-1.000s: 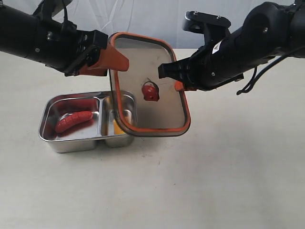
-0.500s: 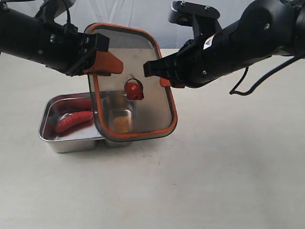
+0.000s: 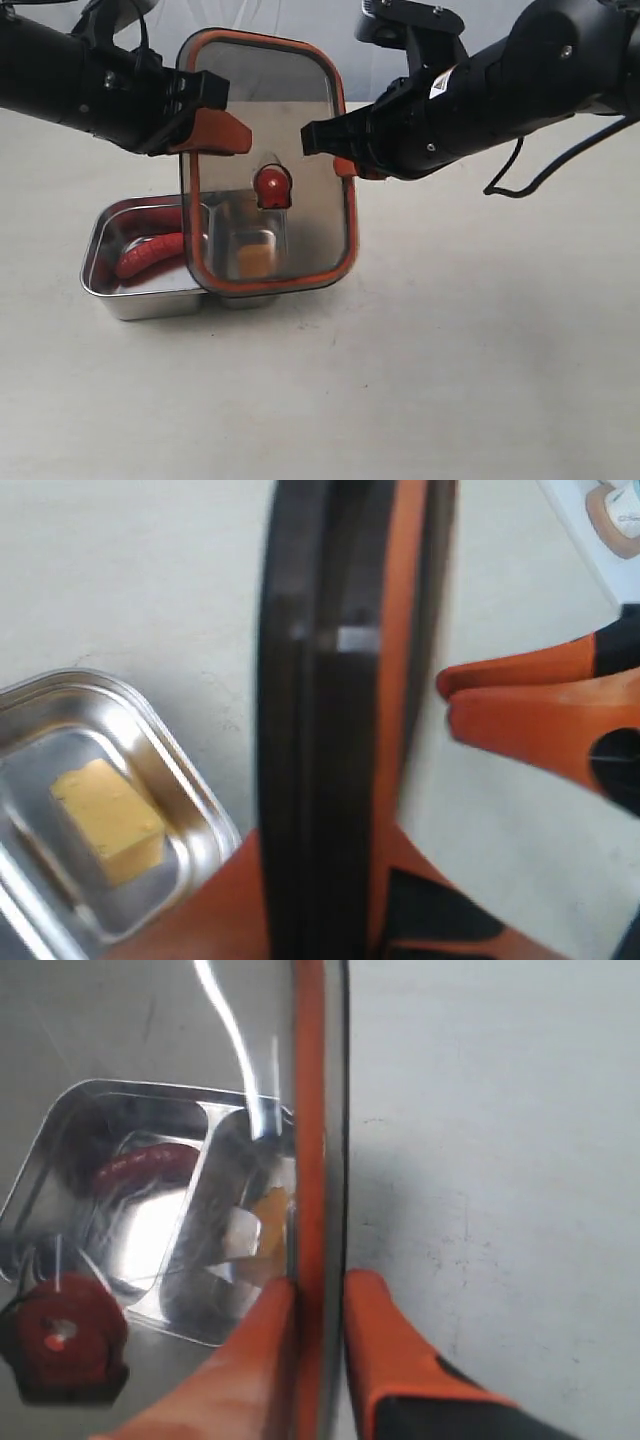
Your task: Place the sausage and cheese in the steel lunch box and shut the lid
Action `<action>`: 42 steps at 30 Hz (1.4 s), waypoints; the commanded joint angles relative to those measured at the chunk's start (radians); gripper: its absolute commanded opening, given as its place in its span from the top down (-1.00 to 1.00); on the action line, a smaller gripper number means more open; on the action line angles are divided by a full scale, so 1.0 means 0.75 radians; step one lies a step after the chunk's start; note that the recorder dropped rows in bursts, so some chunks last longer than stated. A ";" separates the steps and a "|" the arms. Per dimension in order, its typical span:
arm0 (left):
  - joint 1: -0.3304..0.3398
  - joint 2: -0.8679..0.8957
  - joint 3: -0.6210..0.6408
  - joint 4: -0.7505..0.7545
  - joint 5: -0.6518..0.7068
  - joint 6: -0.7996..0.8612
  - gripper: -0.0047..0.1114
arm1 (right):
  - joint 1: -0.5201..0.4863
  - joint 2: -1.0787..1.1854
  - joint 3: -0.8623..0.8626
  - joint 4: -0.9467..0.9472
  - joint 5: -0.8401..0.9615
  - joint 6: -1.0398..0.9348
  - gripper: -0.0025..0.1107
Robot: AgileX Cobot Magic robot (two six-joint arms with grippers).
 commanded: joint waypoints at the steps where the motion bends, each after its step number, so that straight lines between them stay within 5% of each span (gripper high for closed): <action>1: 0.004 -0.021 0.003 0.120 -0.072 0.011 0.91 | -0.020 -0.074 0.005 -0.104 -0.017 -0.019 0.15; 7: 0.004 -0.084 0.003 0.206 -0.133 0.011 0.91 | -0.020 -0.143 0.005 -0.183 0.032 -0.007 0.13; 20: -0.016 -0.253 0.003 0.890 -0.203 0.011 0.92 | -0.020 -0.292 0.005 -0.258 0.078 0.008 0.15; 26: -0.191 -0.253 0.077 1.281 -0.309 -0.039 0.92 | -0.020 -0.315 0.005 -0.258 0.084 0.008 0.15; 35: -0.452 -0.253 0.212 2.187 -0.370 -0.671 0.92 | -0.020 -0.317 0.005 -0.258 0.090 0.008 0.15; 42: -0.596 -0.197 0.267 2.583 -0.261 -0.892 0.92 | -0.020 -0.317 0.005 -0.264 0.095 0.008 0.15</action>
